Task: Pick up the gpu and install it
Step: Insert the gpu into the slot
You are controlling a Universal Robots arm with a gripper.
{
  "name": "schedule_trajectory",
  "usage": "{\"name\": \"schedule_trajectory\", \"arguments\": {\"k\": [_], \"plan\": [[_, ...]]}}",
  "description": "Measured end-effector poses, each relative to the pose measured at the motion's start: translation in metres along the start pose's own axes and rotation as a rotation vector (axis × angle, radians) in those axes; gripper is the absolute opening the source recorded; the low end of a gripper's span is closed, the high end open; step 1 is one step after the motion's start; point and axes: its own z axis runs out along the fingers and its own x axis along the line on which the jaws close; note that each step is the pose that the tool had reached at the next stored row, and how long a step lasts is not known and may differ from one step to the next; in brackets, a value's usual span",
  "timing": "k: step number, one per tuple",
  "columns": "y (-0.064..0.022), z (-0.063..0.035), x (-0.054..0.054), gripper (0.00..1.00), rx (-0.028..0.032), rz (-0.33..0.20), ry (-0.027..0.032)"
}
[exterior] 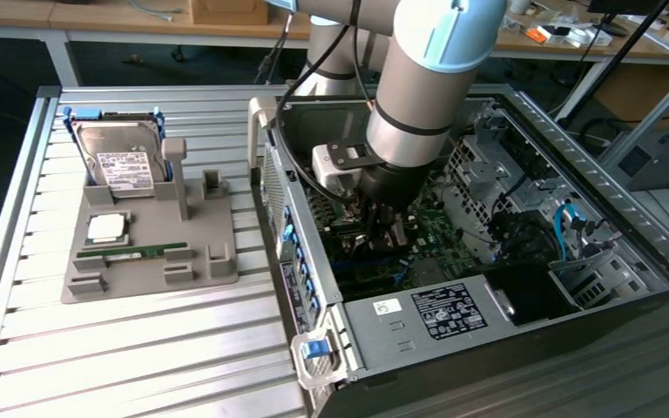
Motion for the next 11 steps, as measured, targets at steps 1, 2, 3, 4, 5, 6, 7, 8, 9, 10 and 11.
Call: {"name": "schedule_trajectory", "arguments": {"k": [1, 2, 3, 4, 5, 6, 7, 8, 9, 10, 11], "plan": [[0.0, 0.0001, 0.0, 0.27, 0.0, 0.004, 0.0001], [0.0, 0.0, 0.0, 0.27, 0.0, 0.005, 0.0002], [0.0, 0.0001, 0.0, 0.27, 0.0001, 0.005, 0.0002], [0.0, 0.0002, -0.0001, 0.27, 0.0002, 0.005, 0.0], [0.0, 0.0003, -0.0003, 0.27, 0.0002, 0.005, 0.0], [0.0, 0.0003, -0.0005, 0.27, 0.0002, 0.005, 0.0], [0.0, 0.0004, -0.0006, 0.27, 0.0001, 0.005, 0.0002], [0.0, 0.0006, -0.0008, 0.27, 0.0001, 0.005, 0.0001], [0.0, 0.0009, -0.0009, 0.27, 0.0001, 0.003, 0.0], [0.0, 0.0011, -0.0011, 0.27, 0.0, 0.002, 0.0001], [0.0, 0.0015, -0.0012, 0.27, 0.0, 0.001, -0.0001]]}}
